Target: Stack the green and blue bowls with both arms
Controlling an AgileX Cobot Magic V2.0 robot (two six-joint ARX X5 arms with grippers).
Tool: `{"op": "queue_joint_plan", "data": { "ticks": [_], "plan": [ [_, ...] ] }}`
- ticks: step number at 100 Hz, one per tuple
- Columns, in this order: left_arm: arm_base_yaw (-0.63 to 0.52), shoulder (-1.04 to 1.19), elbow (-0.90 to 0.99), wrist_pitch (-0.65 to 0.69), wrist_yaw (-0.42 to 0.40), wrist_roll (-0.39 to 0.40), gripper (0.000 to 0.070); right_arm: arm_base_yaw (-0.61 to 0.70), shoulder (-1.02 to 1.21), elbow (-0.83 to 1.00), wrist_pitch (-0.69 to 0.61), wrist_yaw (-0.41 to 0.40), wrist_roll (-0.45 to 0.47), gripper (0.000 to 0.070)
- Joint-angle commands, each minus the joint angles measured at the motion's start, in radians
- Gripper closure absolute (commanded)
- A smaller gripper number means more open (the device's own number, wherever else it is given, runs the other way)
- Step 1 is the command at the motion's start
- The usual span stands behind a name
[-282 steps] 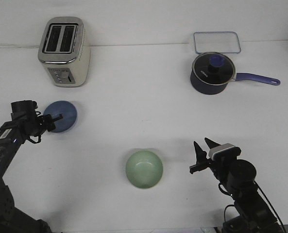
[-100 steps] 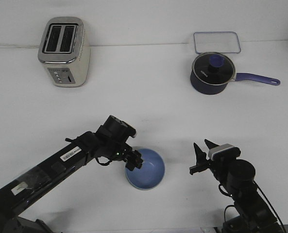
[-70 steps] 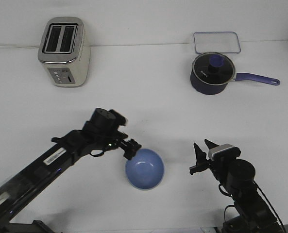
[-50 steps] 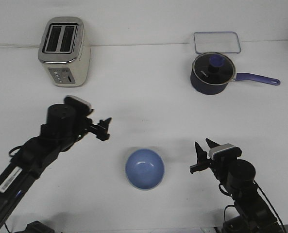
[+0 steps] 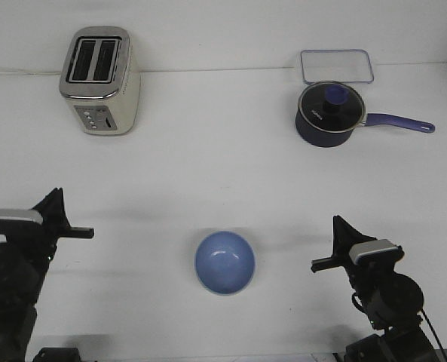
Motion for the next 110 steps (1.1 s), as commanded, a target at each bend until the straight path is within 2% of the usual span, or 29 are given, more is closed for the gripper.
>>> {"op": "queue_joint_plan", "data": {
  "ticks": [1,13,29,93,101,110],
  "plan": [
    [0.008,-0.094,-0.132,0.099,0.007,0.011,0.0689,0.003,-0.029,0.006,0.010,0.026,-0.036,0.0700],
    [0.008,-0.223,-0.284,0.153,0.005,-0.028,0.0688,0.003,-0.057,0.006,0.011,0.077,-0.079,0.0700],
    [0.008,-0.267,-0.308,0.166,-0.006,-0.084,0.0688,0.003,-0.058,0.006,0.014,0.103,-0.088,0.0700],
    [0.008,-0.283,-0.307,0.165,-0.006,-0.082,0.0688,0.003,-0.058,0.006,0.018,0.103,-0.091,0.0700],
    [0.009,-0.284,-0.308,0.165,-0.008,-0.010,0.0688,0.003,-0.058,0.006,0.018,0.103,-0.091,0.0700],
    [0.009,-0.296,-0.320,0.153,-0.006,-0.014,0.0688,0.003,-0.058,0.006,0.018,0.103,-0.091,0.0700]
  ]
}}
